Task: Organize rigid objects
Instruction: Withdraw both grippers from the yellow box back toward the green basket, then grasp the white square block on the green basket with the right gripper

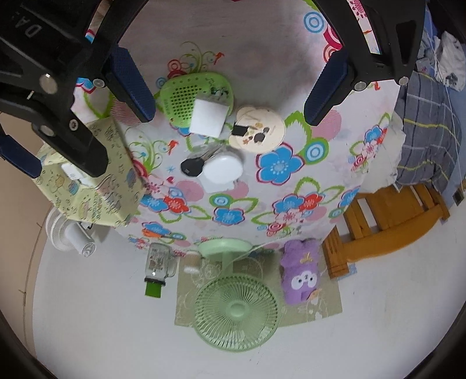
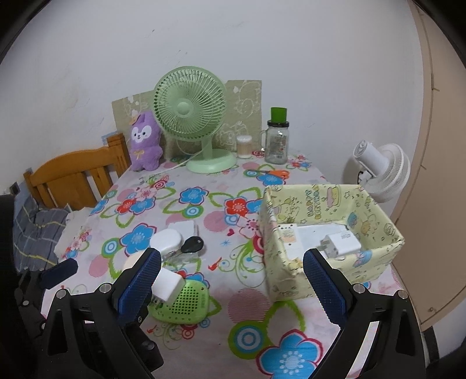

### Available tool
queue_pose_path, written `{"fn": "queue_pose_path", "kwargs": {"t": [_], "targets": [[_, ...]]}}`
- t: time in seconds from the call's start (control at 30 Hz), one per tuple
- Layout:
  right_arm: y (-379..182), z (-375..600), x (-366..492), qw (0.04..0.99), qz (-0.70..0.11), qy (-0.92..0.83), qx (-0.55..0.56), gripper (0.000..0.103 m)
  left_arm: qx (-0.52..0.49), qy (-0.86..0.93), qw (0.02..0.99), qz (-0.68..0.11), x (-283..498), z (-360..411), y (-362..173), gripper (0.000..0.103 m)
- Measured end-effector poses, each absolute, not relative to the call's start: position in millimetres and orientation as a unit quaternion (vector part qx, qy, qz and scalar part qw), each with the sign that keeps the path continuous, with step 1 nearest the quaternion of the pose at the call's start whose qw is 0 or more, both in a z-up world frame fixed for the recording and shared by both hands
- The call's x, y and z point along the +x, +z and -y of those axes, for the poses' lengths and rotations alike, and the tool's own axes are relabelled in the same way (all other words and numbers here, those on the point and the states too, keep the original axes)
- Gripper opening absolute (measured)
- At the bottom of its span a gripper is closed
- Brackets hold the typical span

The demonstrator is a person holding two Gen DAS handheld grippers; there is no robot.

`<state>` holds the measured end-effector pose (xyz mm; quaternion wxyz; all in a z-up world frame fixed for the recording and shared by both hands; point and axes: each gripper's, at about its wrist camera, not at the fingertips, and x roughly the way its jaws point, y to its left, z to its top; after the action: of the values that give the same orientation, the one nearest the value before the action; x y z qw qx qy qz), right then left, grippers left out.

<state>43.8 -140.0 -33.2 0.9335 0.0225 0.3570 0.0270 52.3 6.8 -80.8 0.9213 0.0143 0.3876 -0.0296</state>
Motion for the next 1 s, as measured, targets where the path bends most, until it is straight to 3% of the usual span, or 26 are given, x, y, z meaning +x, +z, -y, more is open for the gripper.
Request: {"fn": "queue_pose_path", "kwargs": {"t": [1.0], "targets": [[-109, 86, 81, 0.904, -0.421, 0.079, 0.004, 0.099, 0.025, -0.009, 0.901, -0.434, 80, -36, -145, 0.103]]}}
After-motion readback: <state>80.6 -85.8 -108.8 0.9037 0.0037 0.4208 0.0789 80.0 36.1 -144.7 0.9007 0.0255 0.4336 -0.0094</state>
